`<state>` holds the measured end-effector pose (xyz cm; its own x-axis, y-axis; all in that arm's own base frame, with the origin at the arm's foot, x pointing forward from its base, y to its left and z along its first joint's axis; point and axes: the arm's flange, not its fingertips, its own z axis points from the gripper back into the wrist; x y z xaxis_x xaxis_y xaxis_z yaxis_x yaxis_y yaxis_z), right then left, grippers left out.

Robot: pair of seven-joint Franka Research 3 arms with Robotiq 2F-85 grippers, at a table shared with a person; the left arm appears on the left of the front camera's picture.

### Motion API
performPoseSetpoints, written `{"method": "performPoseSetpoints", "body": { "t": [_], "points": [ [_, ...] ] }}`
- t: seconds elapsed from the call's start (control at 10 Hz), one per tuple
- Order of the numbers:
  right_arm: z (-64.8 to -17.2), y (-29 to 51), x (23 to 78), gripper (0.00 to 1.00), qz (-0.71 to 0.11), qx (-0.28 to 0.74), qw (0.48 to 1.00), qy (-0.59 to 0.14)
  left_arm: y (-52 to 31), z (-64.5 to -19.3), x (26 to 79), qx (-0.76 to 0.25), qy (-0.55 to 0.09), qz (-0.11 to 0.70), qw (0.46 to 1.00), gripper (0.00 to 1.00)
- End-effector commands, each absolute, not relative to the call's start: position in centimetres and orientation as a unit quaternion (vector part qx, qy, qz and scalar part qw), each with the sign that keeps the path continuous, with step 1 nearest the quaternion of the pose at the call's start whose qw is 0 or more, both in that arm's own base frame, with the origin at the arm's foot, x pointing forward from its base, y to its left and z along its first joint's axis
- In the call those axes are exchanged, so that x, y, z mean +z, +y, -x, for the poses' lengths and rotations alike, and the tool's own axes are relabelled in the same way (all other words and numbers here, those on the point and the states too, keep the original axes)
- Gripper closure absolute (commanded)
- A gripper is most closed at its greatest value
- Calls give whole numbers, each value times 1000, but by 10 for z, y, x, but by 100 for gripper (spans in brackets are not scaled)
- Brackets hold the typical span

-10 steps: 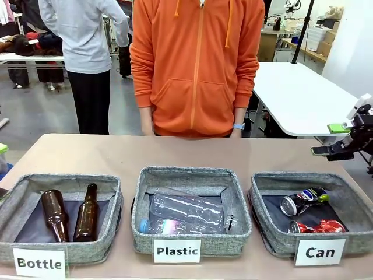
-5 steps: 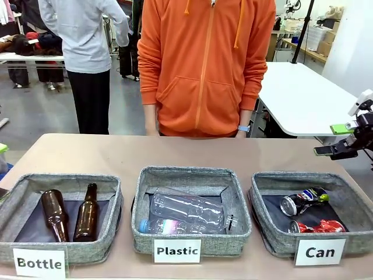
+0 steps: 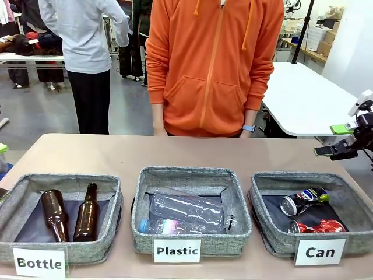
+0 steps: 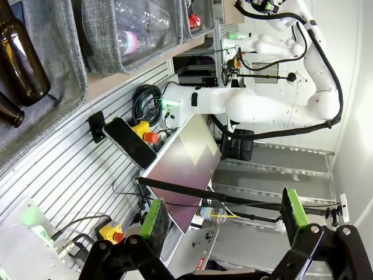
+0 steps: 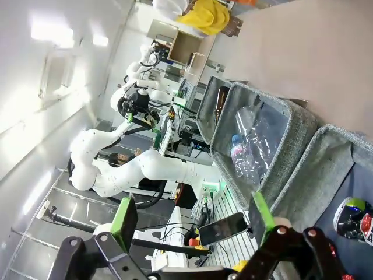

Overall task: Sort the can waste into the basket.
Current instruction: Pick up the can waste from the table and place it in the right Fabric basket.

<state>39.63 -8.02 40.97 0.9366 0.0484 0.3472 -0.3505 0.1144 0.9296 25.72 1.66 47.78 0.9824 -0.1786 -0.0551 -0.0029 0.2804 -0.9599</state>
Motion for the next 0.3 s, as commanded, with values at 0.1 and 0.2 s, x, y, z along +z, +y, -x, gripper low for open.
{"method": "performPoseSetpoints", "body": {
  "t": [0.1,0.2],
  "points": [
    [-391,-80,409,0,-650,143,736,-121,17,-255,480,-60,80,599,795,0],
    [-391,-80,409,0,-650,143,736,-121,17,-255,480,-60,80,599,795,0]
  ]
}}
